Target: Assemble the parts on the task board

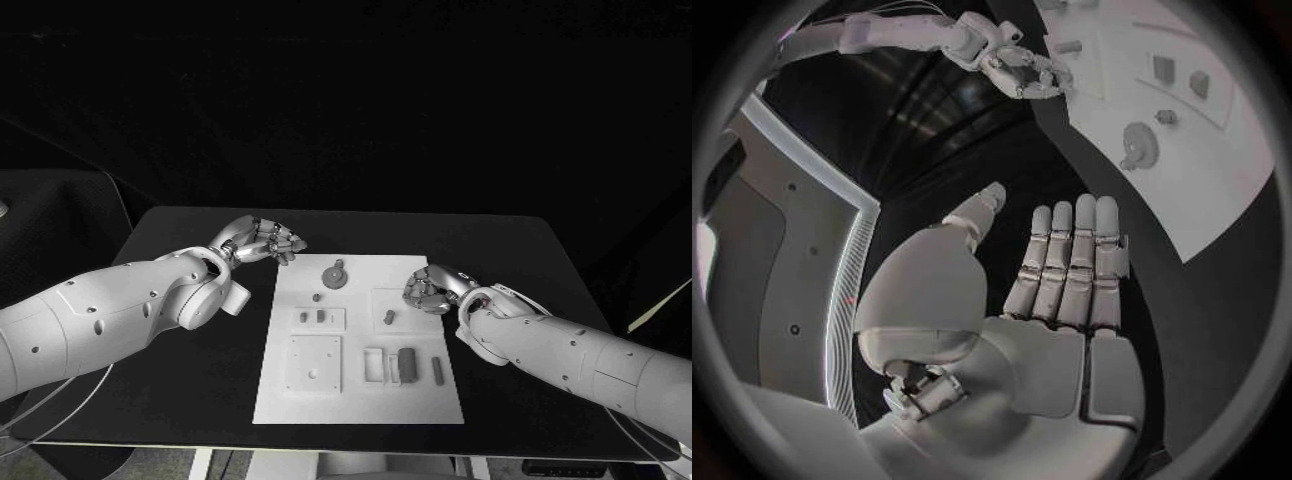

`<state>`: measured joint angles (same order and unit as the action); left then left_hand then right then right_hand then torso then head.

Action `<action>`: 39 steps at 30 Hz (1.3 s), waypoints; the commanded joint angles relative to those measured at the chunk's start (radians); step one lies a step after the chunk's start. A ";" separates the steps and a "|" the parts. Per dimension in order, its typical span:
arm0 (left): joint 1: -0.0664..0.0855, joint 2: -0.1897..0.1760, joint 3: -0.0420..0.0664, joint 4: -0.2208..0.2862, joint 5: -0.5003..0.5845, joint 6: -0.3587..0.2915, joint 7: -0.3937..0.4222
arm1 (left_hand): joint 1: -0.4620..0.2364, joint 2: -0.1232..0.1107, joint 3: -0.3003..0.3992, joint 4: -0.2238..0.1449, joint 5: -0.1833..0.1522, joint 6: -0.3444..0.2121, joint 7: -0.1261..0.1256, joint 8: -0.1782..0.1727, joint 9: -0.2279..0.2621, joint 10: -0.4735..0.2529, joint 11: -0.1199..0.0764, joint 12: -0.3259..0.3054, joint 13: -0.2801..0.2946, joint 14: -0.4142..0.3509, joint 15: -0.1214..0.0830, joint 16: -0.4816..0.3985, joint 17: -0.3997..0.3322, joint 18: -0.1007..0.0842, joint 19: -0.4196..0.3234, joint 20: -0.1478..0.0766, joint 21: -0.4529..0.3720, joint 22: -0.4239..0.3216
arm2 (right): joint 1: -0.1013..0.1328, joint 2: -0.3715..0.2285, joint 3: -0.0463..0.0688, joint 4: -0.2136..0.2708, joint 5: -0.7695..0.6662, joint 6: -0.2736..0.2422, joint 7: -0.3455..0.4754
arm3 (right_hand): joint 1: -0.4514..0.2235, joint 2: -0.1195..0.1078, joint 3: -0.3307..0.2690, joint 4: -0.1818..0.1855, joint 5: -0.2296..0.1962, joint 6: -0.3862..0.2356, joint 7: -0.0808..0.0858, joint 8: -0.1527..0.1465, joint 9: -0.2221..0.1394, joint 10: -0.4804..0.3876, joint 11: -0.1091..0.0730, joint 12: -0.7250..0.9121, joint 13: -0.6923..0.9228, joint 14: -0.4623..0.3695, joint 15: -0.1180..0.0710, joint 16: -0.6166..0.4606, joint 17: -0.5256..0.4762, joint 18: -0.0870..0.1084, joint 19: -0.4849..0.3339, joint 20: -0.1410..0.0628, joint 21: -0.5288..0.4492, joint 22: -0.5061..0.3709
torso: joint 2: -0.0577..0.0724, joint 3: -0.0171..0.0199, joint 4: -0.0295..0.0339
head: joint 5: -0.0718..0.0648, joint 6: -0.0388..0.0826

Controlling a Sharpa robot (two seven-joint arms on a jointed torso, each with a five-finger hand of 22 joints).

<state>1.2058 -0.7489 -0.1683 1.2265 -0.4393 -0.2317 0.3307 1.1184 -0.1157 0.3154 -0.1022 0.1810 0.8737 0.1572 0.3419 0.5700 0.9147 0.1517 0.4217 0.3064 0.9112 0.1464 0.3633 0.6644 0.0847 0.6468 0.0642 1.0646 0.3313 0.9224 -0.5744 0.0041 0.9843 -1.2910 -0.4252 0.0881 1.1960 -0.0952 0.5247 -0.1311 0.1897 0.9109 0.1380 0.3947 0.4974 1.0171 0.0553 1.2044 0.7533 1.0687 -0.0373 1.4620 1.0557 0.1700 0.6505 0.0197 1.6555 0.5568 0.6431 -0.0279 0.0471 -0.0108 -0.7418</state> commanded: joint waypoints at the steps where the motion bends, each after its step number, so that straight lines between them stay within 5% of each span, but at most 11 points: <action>1: 0.001 0.000 0.001 0.003 0.009 0.014 0.011 | -0.006 0.006 -0.006 0.002 0.003 -0.002 0.002 0.001 0.001 0.004 0.006 -0.004 0.002 -0.003 0.002 -0.003 -0.001 0.000 -0.007 -0.003 -0.004 -0.001 | -0.005 0.004 -0.003 0.001 -0.017 0.021 -0.007 | 0.002 -0.012 -0.004 0.001 -0.005 0.020 0.017 0.002 -0.001 0.007 0.000 0.005 -0.002 0.007 -0.002 0.006 -0.002 0.007 0.005 0.001 0.074 -0.001 | 0.000 0.0002 0.0004 | 0.000 -0.001; 17: 0.001 0.002 0.001 0.000 0.009 0.015 0.010 | -0.007 0.006 -0.007 0.003 0.003 -0.002 0.001 0.001 0.002 0.005 0.006 -0.005 0.002 -0.003 0.002 -0.005 -0.001 -0.001 -0.007 -0.002 -0.004 -0.001 | -0.005 0.011 -0.003 0.001 -0.017 0.014 -0.008 | -0.010 -0.035 -0.021 0.004 -0.006 -0.011 0.021 -0.019 -0.007 0.000 0.001 -0.001 -0.007 0.004 -0.002 0.002 -0.005 0.005 0.002 0.002 0.072 -0.004 | 0.001 -0.0002 0.0002 | 0.000 -0.004; 39: 0.001 0.002 0.001 0.000 0.009 0.017 0.007 | -0.008 0.005 -0.008 0.003 0.003 -0.002 0.001 0.001 0.002 0.006 0.006 -0.005 0.002 -0.002 0.002 -0.006 -0.002 -0.001 -0.008 -0.002 -0.004 -0.001 | -0.005 0.013 -0.003 -0.006 -0.025 0.010 -0.020 | -0.009 -0.027 -0.021 0.006 -0.004 -0.005 0.019 -0.016 -0.005 0.000 0.002 -0.001 -0.008 0.004 -0.002 0.002 -0.006 0.005 0.002 0.001 0.072 -0.005 | 0.001 0.0004 -0.0006 | -0.001 -0.007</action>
<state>1.2060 -0.7487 -0.1682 1.2250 -0.4371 -0.2272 0.3299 1.1184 -0.1157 0.3126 -0.0995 0.1810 0.8736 0.1571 0.3419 0.5705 0.9185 0.1552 0.4218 0.3069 0.9112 0.1464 0.3633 0.6636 0.0833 0.6433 0.0607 1.0646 0.3313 0.9227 -0.5602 0.0044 0.9801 -1.2983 -0.4379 0.0800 1.1834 -0.1224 0.5078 -0.1255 0.1897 0.9013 0.1568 0.3781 0.4907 1.0170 0.0554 1.2043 0.7467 1.0717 -0.0336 1.4619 1.0513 0.1700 0.6504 0.0198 1.6555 0.5530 0.6448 -0.0273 0.0474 -0.0107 -0.7486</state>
